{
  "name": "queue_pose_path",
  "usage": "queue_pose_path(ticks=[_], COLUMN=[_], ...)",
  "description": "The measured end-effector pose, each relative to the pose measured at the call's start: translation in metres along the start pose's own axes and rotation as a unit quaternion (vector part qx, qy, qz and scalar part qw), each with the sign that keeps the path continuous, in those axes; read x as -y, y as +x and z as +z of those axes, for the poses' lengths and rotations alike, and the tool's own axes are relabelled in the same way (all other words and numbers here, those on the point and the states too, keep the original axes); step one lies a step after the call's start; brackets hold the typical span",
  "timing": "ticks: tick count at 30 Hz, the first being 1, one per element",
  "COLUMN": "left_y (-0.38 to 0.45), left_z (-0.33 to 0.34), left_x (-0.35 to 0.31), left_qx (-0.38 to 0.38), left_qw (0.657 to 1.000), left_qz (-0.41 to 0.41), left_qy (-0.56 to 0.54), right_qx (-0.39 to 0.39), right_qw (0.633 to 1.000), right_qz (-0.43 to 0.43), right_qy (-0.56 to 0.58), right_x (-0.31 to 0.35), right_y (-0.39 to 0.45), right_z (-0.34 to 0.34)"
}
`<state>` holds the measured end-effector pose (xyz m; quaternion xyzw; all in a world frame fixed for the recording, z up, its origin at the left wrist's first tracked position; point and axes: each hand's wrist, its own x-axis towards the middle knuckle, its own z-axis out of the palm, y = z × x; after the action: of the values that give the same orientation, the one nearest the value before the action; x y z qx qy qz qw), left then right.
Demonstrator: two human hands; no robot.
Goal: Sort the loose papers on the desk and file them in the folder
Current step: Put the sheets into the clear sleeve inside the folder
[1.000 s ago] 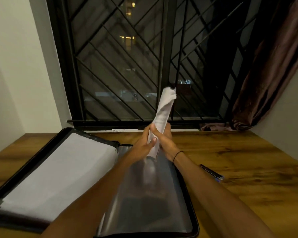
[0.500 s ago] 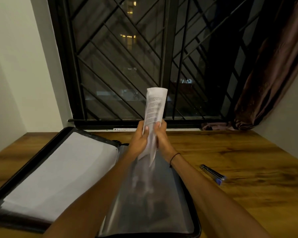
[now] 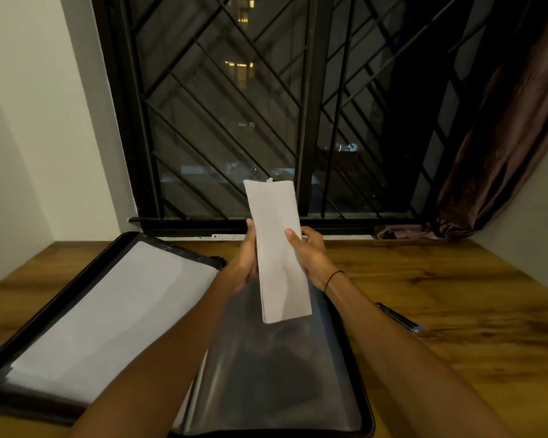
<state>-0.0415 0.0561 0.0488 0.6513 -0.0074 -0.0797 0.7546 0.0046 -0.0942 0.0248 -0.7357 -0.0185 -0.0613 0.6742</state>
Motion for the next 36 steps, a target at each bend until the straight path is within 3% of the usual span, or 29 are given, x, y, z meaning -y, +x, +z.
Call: queue_pose_path(ticks=[3, 6, 10, 12, 15, 18, 20, 22, 24, 25, 29, 32, 36], left_y=[0.014, 0.026, 0.03, 0.033, 0.039, 0.045, 0.043, 0.037, 0.034, 0.032, 0.038, 0.04, 0.044], left_z=[-0.003, 0.0, 0.001, 0.001, 0.001, -0.013, -0.03, -0.045, -0.051, -0.051, -0.05, -0.048, -0.046], left_x=[0.009, 0.02, 0.023, 0.022, 0.02, 0.031, 0.05, 0.068, 0.08, 0.081, 0.081, 0.079, 0.079], left_qx=[0.015, 0.005, -0.104, -0.1, -0.061, -0.11, -0.095, -0.052, -0.017, -0.014, -0.026, -0.033, -0.055], left_qw=[0.999, 0.982, 0.966, 0.972, 0.994, 0.982, 0.929, 0.813, 0.697, 0.676, 0.694, 0.673, 0.749], left_qz=[0.029, 0.088, 0.109, 0.108, 0.053, 0.027, 0.074, 0.12, 0.158, 0.168, 0.167, 0.164, 0.135], left_qy=[0.024, 0.168, 0.21, 0.184, 0.077, 0.152, 0.351, 0.568, 0.699, 0.717, 0.7, 0.72, 0.646], right_qx=[-0.047, 0.031, 0.111, 0.12, 0.07, -0.008, -0.041, -0.074, -0.11, -0.126, -0.16, -0.174, -0.171], right_qw=[0.998, 0.998, 0.992, 0.991, 0.995, 0.995, 0.989, 0.986, 0.983, 0.982, 0.978, 0.974, 0.969], right_qz=[0.03, 0.015, -0.035, -0.044, -0.037, -0.022, -0.025, -0.025, -0.013, -0.006, 0.01, 0.01, -0.001], right_qy=[0.002, 0.054, 0.046, 0.044, 0.053, 0.101, 0.137, 0.148, 0.145, 0.142, 0.131, 0.147, 0.178], right_x=[0.001, -0.004, -0.01, -0.013, -0.015, -0.013, -0.013, -0.015, -0.019, -0.021, -0.024, -0.024, -0.021], right_y=[-0.002, -0.008, -0.009, -0.004, 0.003, 0.005, 0.006, 0.008, 0.012, 0.014, 0.017, 0.018, 0.023], right_z=[0.001, 0.002, 0.007, 0.005, -0.002, -0.01, -0.017, -0.023, -0.027, -0.028, -0.032, -0.035, -0.042])
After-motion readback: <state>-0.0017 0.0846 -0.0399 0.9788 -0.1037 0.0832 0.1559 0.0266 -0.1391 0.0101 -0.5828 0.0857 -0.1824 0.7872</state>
